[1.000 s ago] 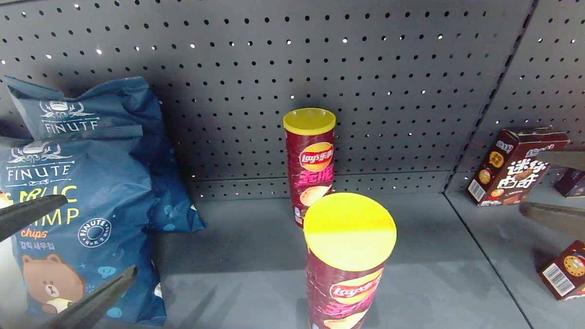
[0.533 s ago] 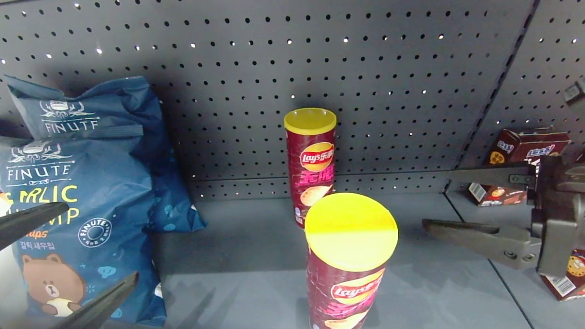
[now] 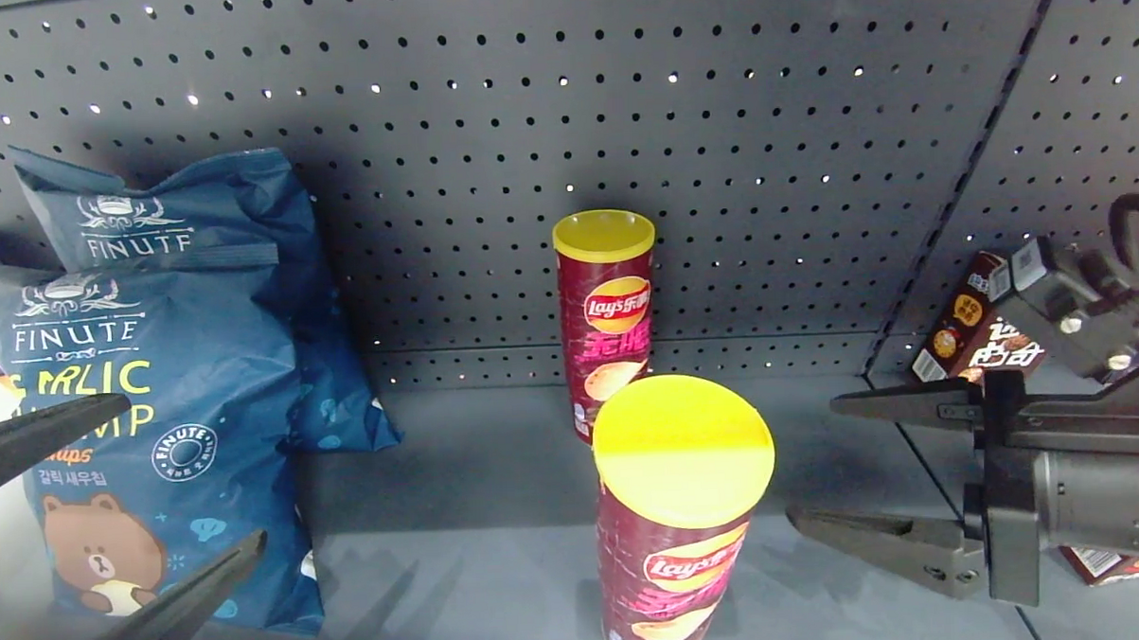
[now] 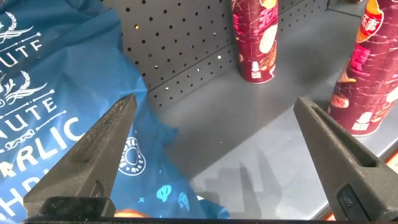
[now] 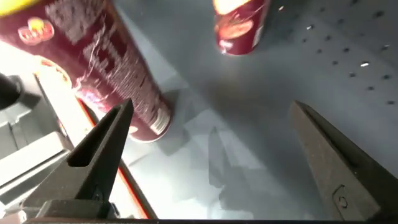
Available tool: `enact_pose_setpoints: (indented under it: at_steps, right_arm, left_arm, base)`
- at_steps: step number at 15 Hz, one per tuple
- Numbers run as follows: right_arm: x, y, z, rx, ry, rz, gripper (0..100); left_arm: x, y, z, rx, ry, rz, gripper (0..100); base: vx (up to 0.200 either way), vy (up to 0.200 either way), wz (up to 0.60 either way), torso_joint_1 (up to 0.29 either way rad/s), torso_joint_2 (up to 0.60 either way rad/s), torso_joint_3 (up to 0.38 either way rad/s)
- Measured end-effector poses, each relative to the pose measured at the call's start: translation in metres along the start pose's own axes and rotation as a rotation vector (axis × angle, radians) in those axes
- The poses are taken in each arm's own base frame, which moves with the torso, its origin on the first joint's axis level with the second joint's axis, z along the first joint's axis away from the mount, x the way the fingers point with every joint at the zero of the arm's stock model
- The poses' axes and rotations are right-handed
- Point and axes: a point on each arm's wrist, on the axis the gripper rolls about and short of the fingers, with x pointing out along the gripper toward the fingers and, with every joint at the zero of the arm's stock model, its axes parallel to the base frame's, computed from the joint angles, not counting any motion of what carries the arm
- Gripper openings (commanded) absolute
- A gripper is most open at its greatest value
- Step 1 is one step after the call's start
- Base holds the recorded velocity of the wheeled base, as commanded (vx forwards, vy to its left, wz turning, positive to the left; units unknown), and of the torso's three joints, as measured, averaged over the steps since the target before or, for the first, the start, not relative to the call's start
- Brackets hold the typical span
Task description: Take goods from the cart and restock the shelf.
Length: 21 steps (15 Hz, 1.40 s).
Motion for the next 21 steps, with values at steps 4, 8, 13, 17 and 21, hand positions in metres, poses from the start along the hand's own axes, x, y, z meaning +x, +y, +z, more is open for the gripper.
enact_pose_setpoints:
  at_steps: [4, 8, 13, 17, 21]
  right_arm:
    - [0.011, 0.005, -0.009, -0.002, 0.049, 0.032, 100]
    - [0.021, 0.005, -0.011, -0.004, 0.067, 0.043, 100]
    - [0.032, 0.006, -0.016, -0.003, 0.097, 0.056, 100]
    - [0.037, 0.010, -0.019, -0.006, 0.118, 0.073, 100]
    - [0.045, 0.014, -0.021, -0.014, 0.130, 0.096, 100]
  left_arm:
    - [-0.001, 0.000, -0.001, -0.004, 0.001, 0.001, 100]
    - [-0.002, 0.000, -0.003, -0.009, 0.006, 0.007, 100]
    - [-0.003, 0.000, -0.005, -0.037, 0.011, 0.007, 100]
    - [-0.003, -0.002, -0.009, -0.038, 0.022, 0.003, 100]
    - [-0.004, -0.002, -0.012, -0.056, 0.028, 0.002, 100]
  base:
    - [0.000, 0.000, 0.00, 0.000, 0.00, 0.000]
    - [0.000, 0.000, 0.00, 0.000, 0.00, 0.000]
    - [0.000, 0.000, 0.00, 0.000, 0.00, 0.000]
    - [0.000, 0.000, 0.00, 0.000, 0.00, 0.000]
    - [0.000, 0.000, 0.00, 0.000, 0.00, 0.000]
